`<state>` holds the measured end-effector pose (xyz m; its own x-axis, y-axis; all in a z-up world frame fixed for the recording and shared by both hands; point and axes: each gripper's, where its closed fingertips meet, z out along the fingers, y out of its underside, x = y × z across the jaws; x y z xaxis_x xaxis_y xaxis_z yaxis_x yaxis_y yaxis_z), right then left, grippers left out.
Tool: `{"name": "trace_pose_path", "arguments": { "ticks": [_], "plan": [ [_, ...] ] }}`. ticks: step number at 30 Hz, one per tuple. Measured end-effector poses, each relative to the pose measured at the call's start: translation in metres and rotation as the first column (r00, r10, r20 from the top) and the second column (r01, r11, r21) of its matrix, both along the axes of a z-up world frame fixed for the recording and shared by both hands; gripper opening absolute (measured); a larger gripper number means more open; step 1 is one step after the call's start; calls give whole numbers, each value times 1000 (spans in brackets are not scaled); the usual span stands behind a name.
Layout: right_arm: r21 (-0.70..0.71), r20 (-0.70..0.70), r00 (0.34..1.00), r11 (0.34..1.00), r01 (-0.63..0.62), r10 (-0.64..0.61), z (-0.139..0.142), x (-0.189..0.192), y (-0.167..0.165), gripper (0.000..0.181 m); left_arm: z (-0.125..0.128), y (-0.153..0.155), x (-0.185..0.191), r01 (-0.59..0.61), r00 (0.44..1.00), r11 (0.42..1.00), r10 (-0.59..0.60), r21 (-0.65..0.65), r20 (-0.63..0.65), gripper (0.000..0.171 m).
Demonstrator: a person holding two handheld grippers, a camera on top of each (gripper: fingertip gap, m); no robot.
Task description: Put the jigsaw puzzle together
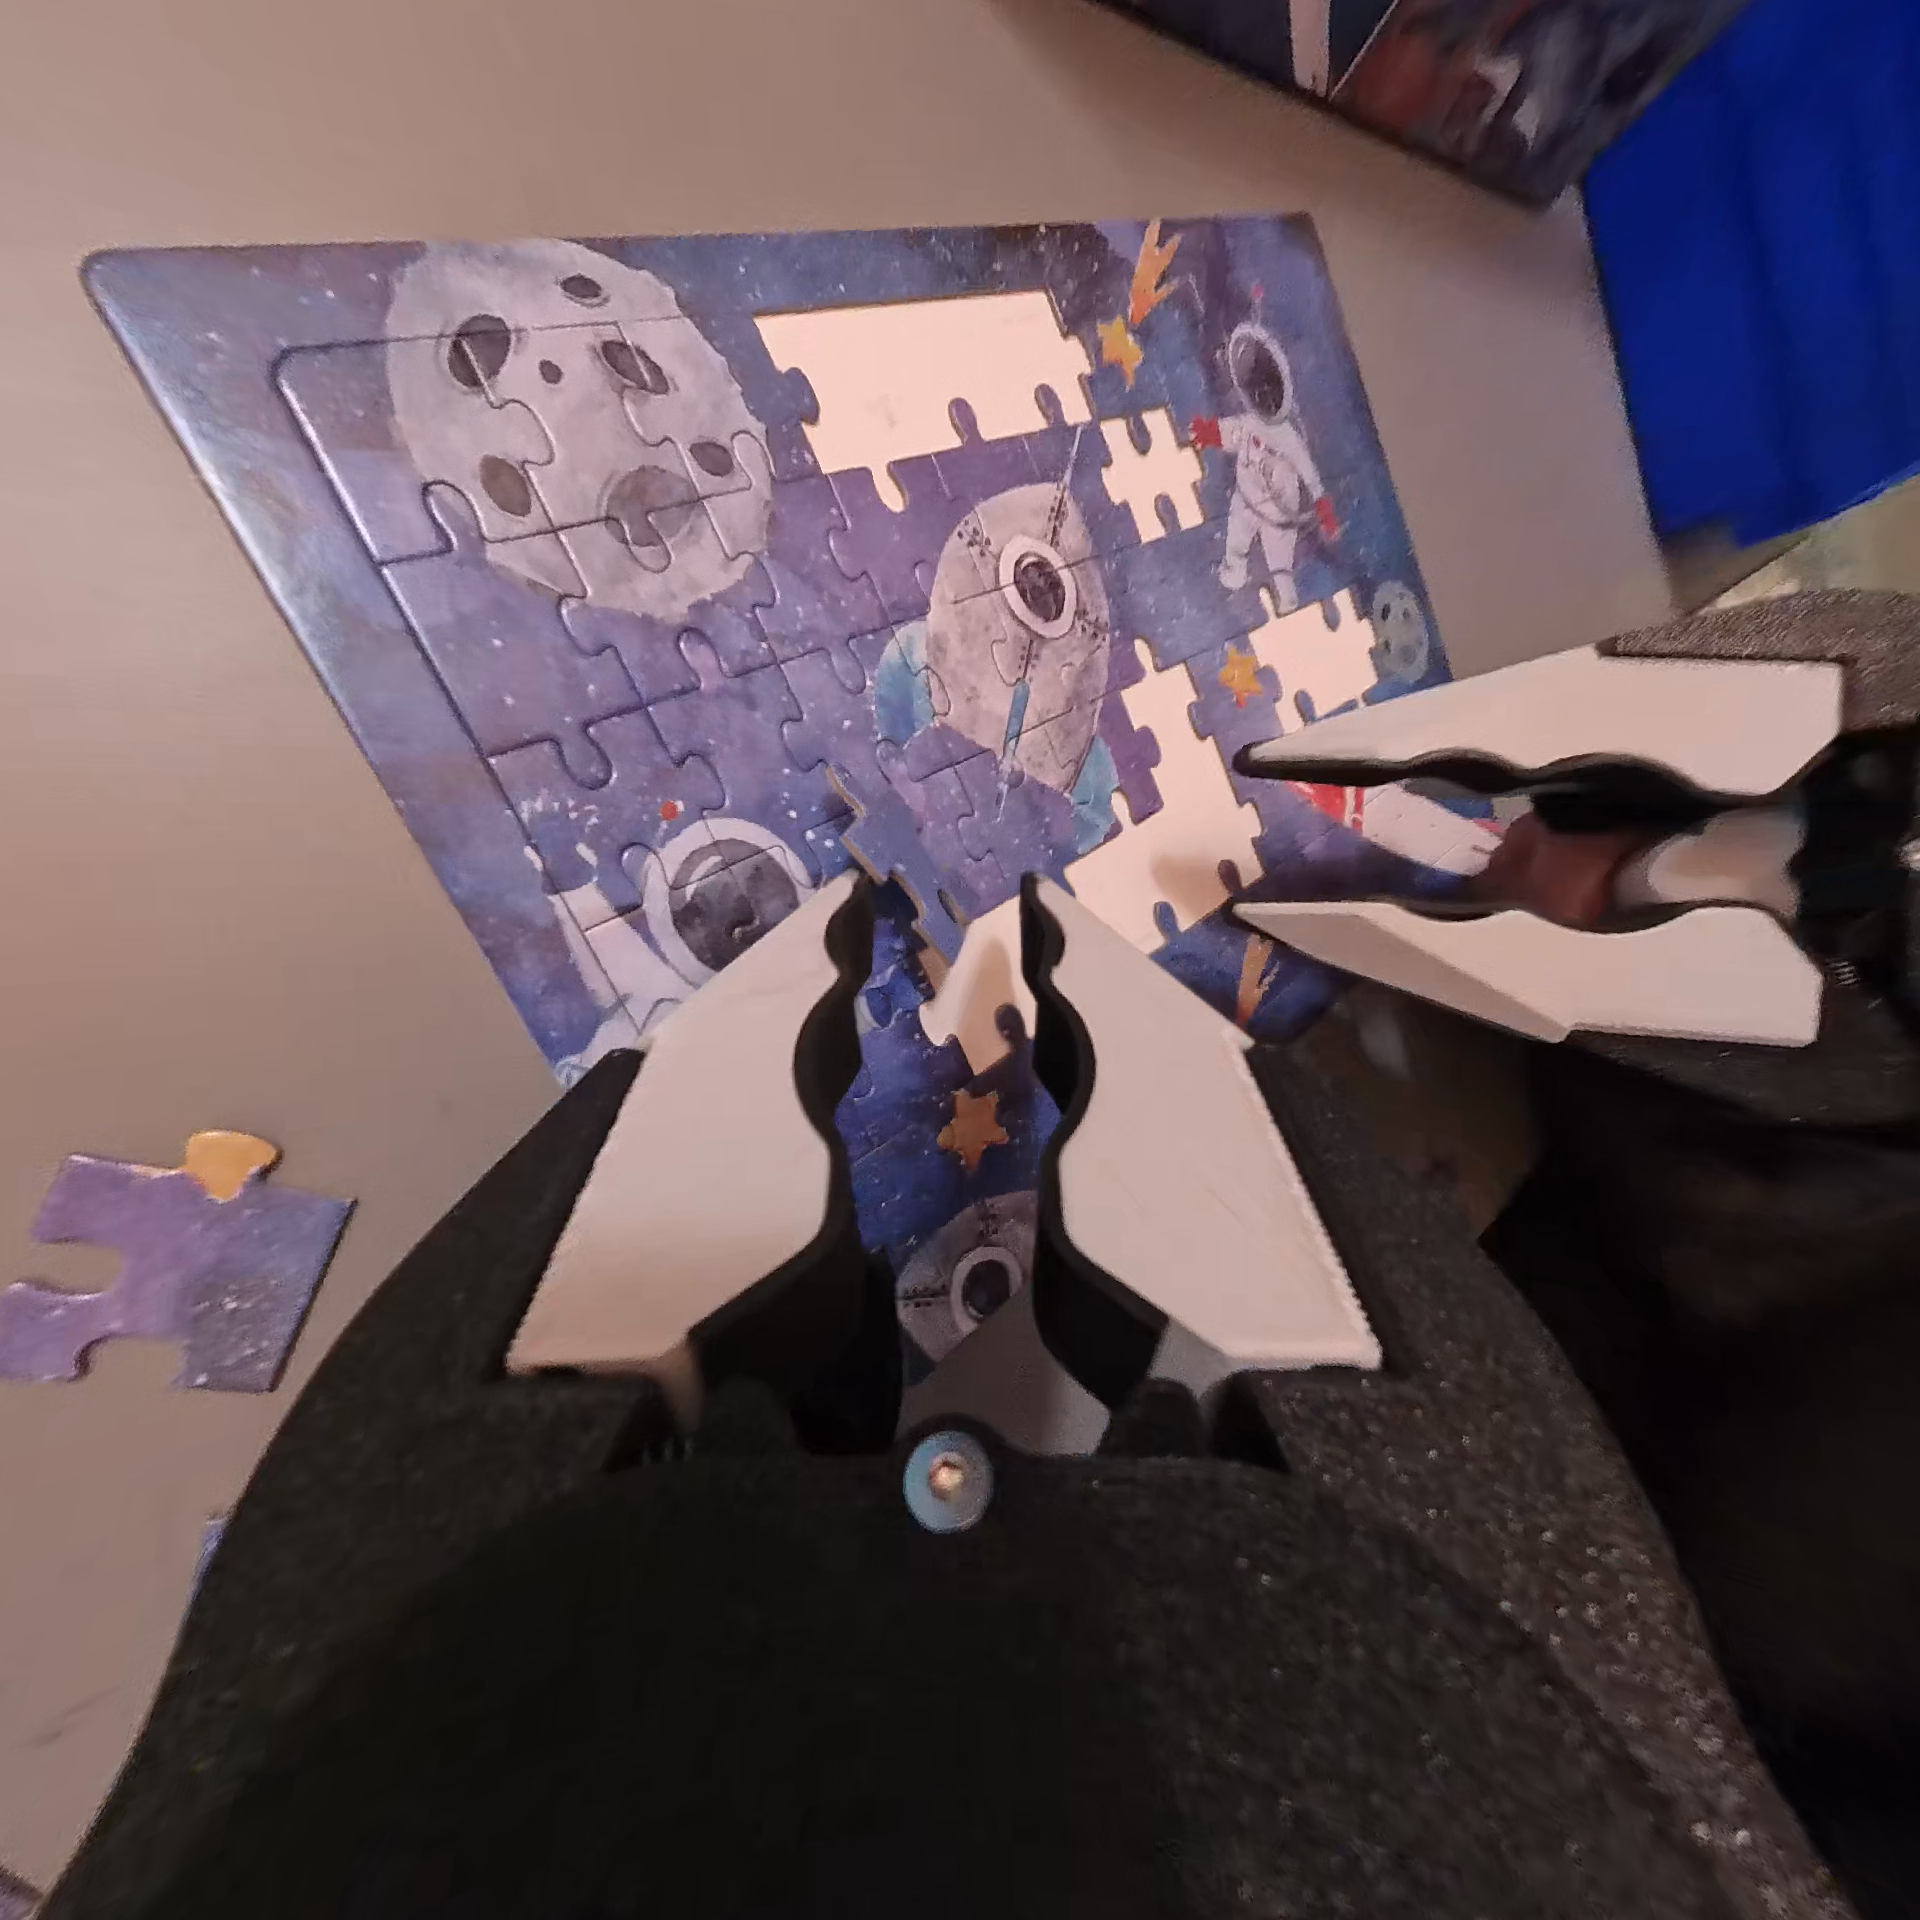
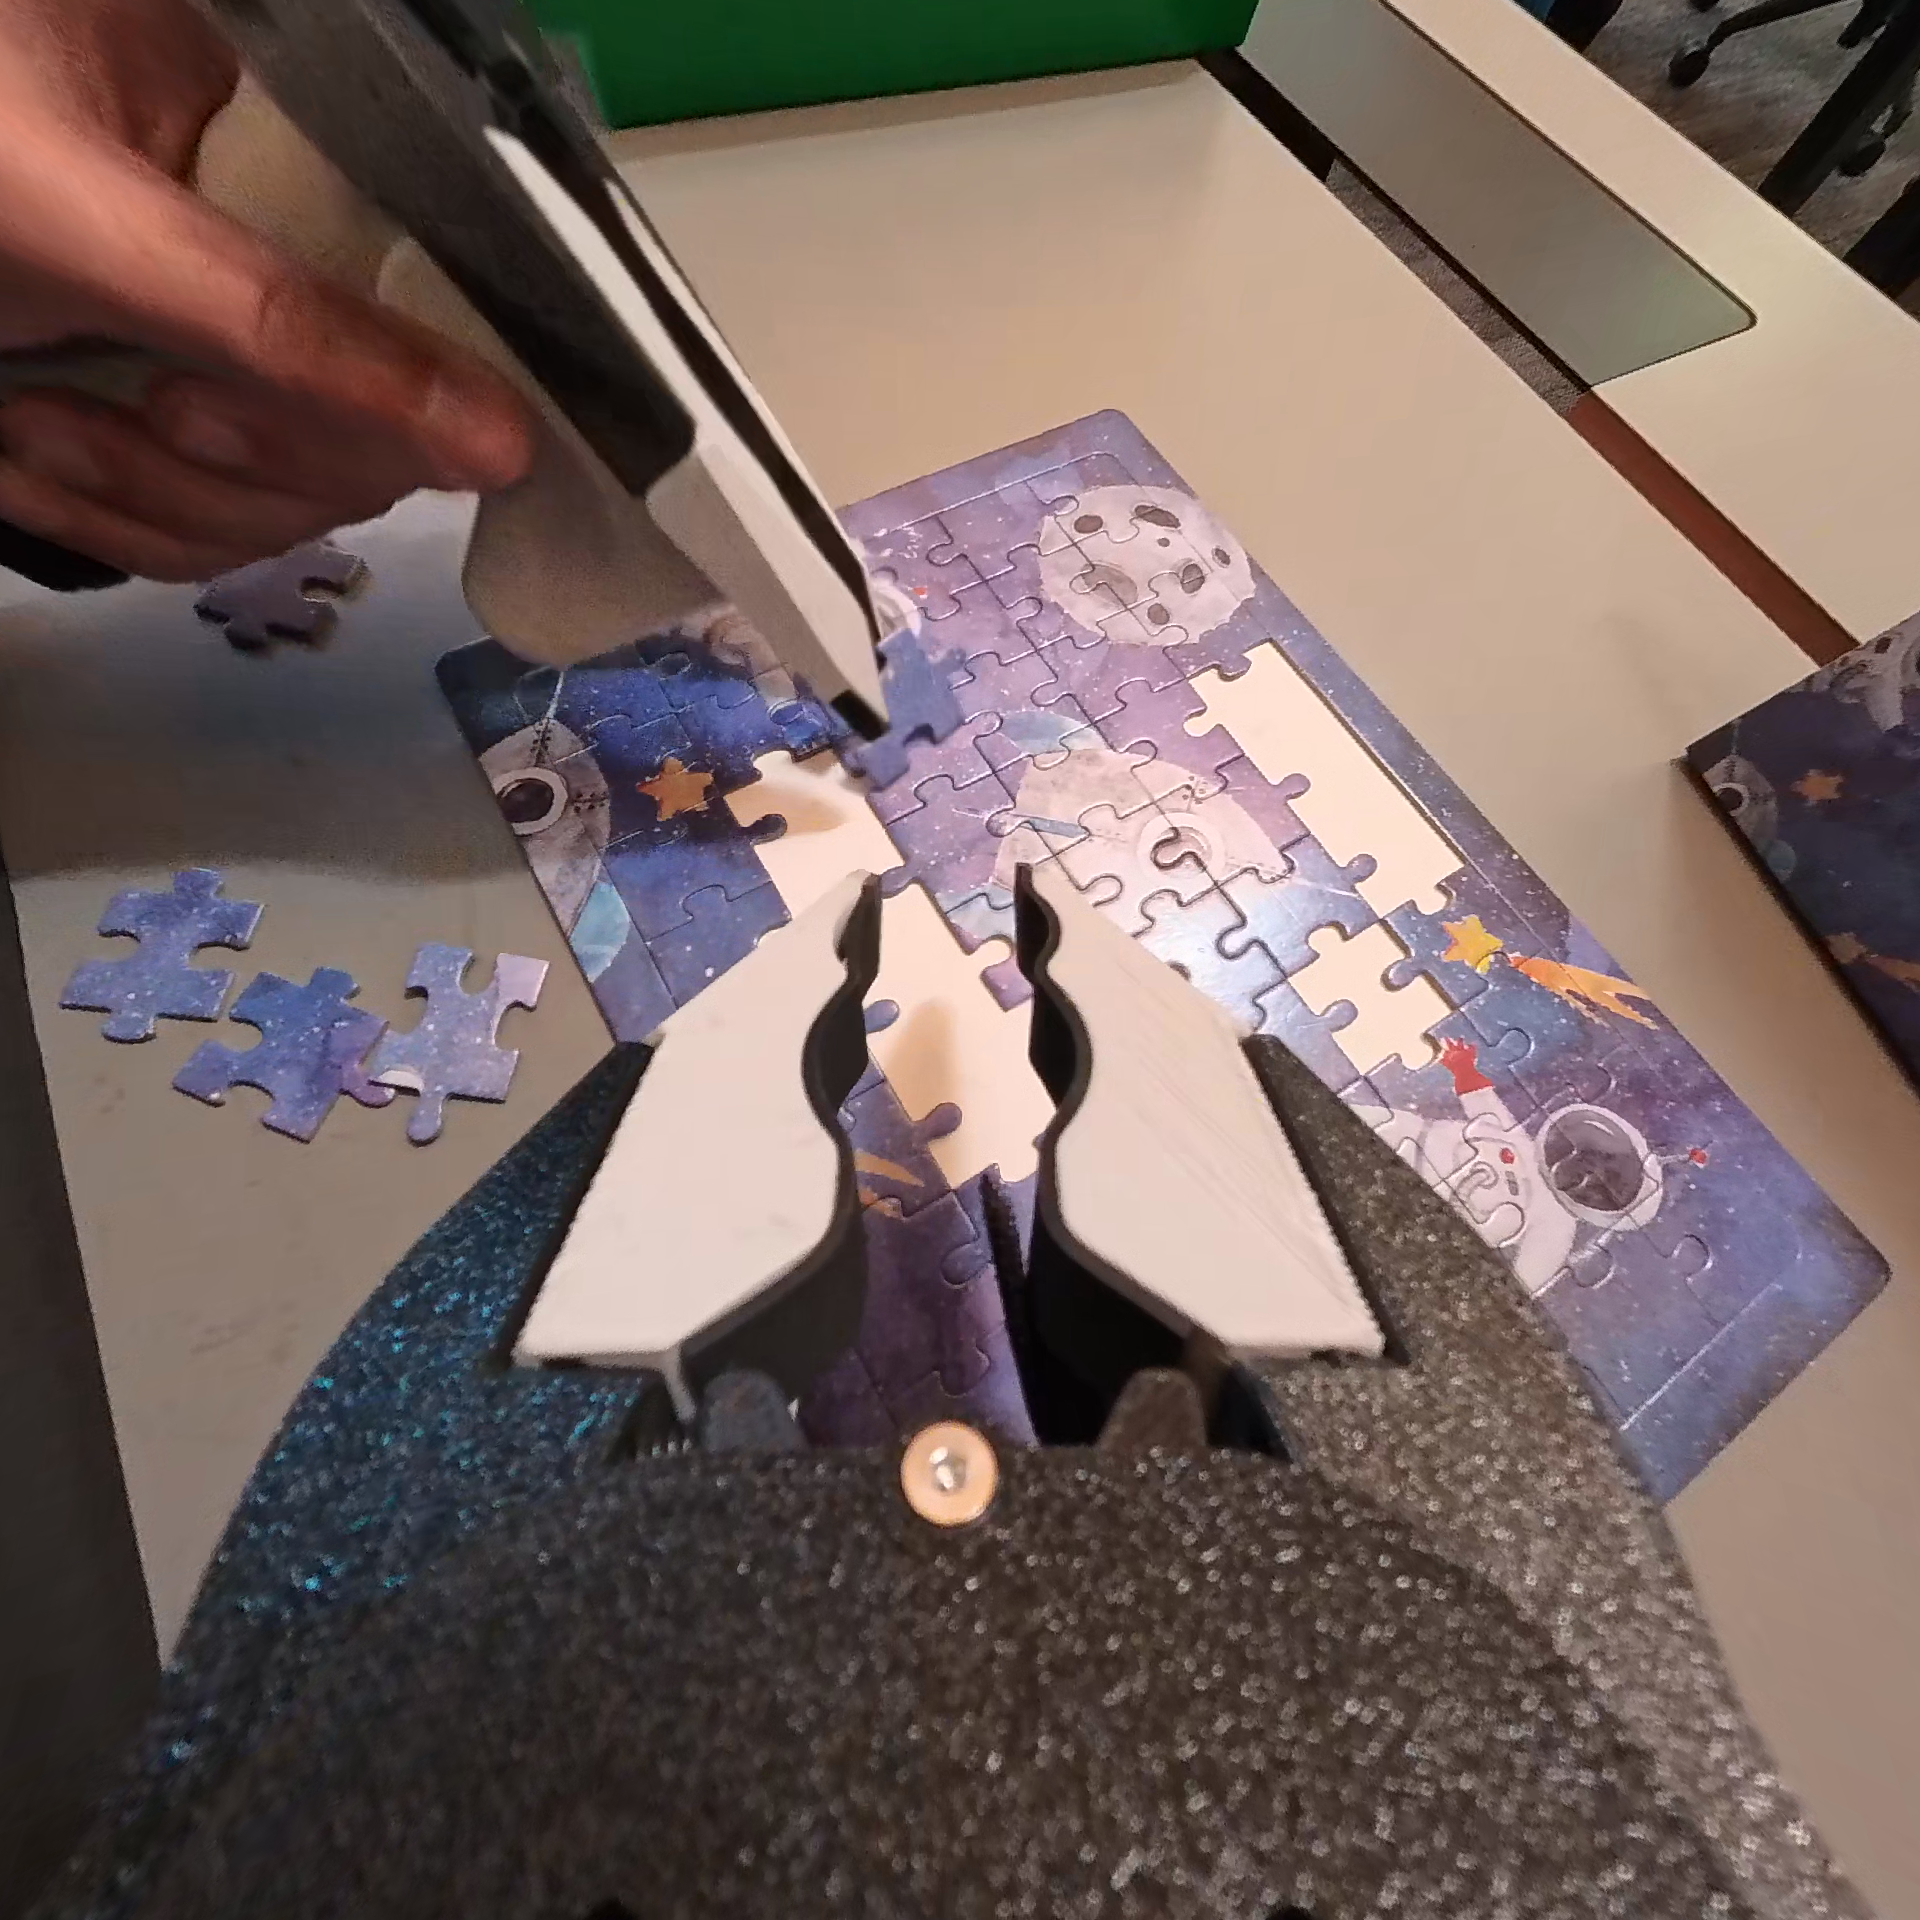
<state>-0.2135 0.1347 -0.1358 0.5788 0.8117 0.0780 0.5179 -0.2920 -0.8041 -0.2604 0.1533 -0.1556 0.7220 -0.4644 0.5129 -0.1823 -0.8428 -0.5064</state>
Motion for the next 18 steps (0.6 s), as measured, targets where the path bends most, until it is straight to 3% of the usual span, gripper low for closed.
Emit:
{"name": "trace_pose_path", "arguments": {
  "ticks": [4,13,18],
  "plan": [
    [2,6,1000,1000,-3,3,-1,-1,-1,25,-4,-1,4,24,999,1000,-23,18,-30,28],
    [1,7,1000,1000,-1,1,-1,0,0,25,-6,3,-6,209,936,952,-129,223,-326,34],
    [0,11,1000,1000,0,0,-2,1,0,25,-12,4,0,243,930,940,-155,240,-334,32]
  ]
}}
